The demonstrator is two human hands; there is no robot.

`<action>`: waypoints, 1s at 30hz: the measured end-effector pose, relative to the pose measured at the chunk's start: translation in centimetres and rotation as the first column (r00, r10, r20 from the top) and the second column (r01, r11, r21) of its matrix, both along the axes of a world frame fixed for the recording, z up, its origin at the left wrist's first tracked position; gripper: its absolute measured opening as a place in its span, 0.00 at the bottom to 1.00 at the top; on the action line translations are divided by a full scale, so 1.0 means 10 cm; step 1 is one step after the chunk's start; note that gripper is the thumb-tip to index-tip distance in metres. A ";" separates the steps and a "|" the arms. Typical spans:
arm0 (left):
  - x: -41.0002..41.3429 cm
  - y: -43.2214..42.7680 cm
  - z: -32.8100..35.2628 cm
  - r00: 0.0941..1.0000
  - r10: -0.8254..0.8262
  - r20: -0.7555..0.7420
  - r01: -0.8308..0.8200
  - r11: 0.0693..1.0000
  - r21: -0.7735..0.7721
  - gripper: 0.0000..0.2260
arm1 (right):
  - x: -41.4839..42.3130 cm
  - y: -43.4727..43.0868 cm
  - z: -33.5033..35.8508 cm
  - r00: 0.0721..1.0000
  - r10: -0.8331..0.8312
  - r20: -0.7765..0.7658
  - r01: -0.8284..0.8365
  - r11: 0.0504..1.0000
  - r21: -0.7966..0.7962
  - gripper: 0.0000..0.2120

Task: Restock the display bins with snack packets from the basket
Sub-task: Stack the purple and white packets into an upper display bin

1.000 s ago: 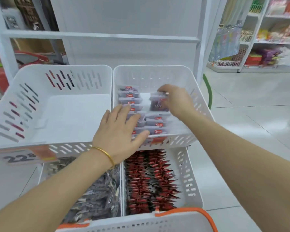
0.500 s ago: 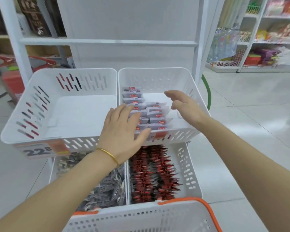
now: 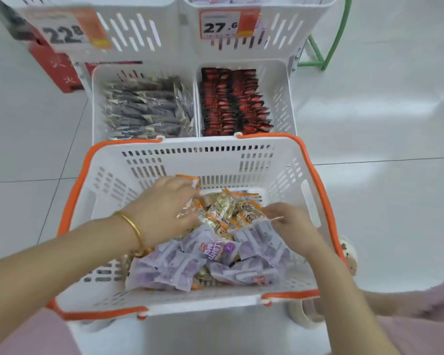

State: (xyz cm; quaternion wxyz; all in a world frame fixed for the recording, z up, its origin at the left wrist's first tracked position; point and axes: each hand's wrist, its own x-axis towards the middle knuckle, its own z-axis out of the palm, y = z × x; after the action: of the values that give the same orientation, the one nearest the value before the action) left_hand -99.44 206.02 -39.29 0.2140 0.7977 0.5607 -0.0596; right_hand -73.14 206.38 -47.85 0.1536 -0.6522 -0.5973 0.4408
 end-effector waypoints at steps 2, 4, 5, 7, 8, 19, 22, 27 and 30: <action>0.01 -0.14 -0.10 0.998 -0.035 -0.042 0.034 0.999 -0.008 0.27 | 0.01 -0.07 -0.16 0.987 0.089 0.133 -0.074 0.990 -0.119 0.19; 0.05 -0.22 -0.16 0.998 -0.046 -0.049 0.046 0.999 -0.010 0.21 | -0.01 -0.10 -0.22 0.970 0.167 0.175 -0.133 0.973 -0.188 0.20; 0.07 -0.23 -0.18 0.998 -0.052 -0.043 0.052 0.999 0.000 0.20 | -0.02 -0.10 -0.27 0.960 0.203 0.192 -0.165 0.967 -0.194 0.23; 0.12 -0.27 -0.21 0.996 -0.083 -0.044 0.084 0.996 0.018 0.20 | -0.04 -0.12 -0.39 0.950 0.224 0.218 -0.181 0.963 -0.201 0.30; 0.14 -0.28 -0.22 0.994 -0.099 -0.039 0.100 0.995 0.023 0.20 | -0.06 -0.14 -0.45 0.948 0.223 0.229 -0.174 0.961 -0.215 0.33; 0.23 -0.25 -0.21 0.992 -0.119 -0.037 0.118 0.993 -0.016 0.19 | -0.34 -0.09 -0.68 0.730 0.532 0.428 -0.477 0.846 -0.238 0.45; 0.25 -0.24 -0.21 0.992 -0.118 -0.048 0.117 0.993 -0.029 0.20 | -0.33 -0.02 -0.72 0.677 0.563 0.473 -0.502 0.824 -0.263 0.48; 0.27 -0.24 -0.22 0.992 -0.121 -0.038 0.120 0.992 -0.028 0.20 | -0.37 -0.02 -0.78 0.593 0.532 0.604 -0.551 0.815 -0.178 0.33; 0.28 -0.23 -0.23 0.992 -0.122 -0.039 0.121 0.992 -0.024 0.20 | -0.38 -0.01 -0.83 0.561 0.518 0.646 -0.581 0.802 -0.137 0.33</action>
State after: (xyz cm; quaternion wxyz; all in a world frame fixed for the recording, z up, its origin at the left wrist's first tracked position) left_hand -96.65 203.67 -41.59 0.2073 0.8265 0.5148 -0.0948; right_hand -76.93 206.31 -56.13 -0.1809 -0.5367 -0.8040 0.1814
